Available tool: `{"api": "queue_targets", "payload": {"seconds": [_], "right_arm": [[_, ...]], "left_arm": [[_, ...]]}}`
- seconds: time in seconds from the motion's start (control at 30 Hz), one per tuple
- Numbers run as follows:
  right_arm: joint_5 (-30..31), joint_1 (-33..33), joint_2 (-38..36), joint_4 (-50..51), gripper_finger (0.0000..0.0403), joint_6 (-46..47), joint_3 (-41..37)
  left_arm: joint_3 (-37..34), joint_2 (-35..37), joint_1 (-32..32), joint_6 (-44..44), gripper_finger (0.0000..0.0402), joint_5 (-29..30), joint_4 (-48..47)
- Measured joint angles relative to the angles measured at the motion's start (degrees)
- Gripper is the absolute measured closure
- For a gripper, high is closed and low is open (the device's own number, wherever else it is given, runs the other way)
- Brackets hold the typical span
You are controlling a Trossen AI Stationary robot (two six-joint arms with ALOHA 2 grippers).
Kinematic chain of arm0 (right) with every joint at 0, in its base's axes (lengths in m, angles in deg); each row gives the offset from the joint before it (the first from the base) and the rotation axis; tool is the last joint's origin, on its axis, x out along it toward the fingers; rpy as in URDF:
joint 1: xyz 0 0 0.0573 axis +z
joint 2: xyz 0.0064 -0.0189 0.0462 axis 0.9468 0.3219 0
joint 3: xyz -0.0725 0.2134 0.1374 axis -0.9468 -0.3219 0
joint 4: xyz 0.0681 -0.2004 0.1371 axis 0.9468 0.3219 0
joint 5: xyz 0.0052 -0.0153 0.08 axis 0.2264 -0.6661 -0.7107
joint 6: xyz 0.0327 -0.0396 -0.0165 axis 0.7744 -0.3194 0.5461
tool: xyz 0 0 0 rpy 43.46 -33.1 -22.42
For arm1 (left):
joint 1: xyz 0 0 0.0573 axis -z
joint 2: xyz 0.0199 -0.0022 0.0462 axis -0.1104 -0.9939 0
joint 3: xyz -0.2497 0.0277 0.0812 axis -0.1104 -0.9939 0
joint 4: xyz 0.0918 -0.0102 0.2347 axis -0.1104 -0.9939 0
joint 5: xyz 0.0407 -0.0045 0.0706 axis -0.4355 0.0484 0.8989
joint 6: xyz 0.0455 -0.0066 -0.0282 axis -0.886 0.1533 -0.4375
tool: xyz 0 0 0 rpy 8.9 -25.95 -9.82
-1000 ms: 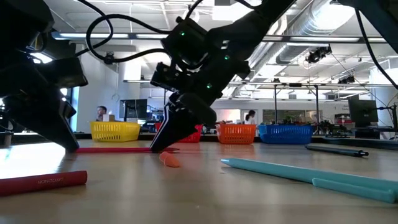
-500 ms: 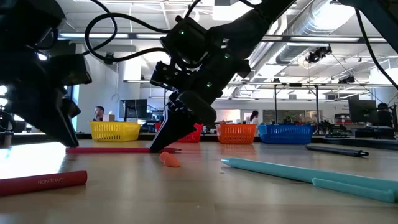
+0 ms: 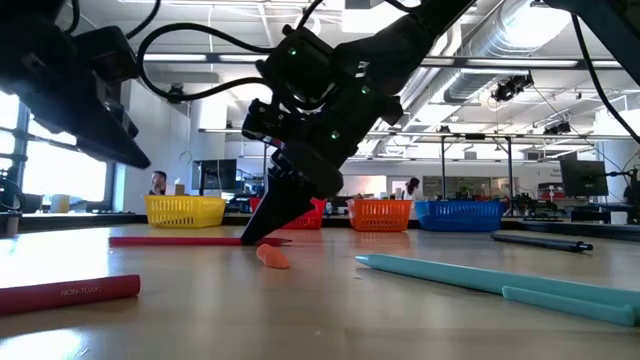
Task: Sort crayons/erasers/pens/pencils in bins
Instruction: Put the pink pencil into the blue basket
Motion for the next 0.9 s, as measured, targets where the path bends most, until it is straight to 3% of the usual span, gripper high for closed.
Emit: {"api": "queue_targets", "payload": {"seconds": [0.5,0.9], "right_arm": [[2.44,-0.08,-4.68,4.42,0.0398,3.53,-0.46],[12.30,-0.84,-17.11,17.26,0.0398,3.19,-0.22]], "left_arm": [[-11.05,17.57,0.02,-4.61,0.0311,2.26,10.90],[-14.63,19.46,0.02,-4.59,0.0351,3.40,14.11]]}}
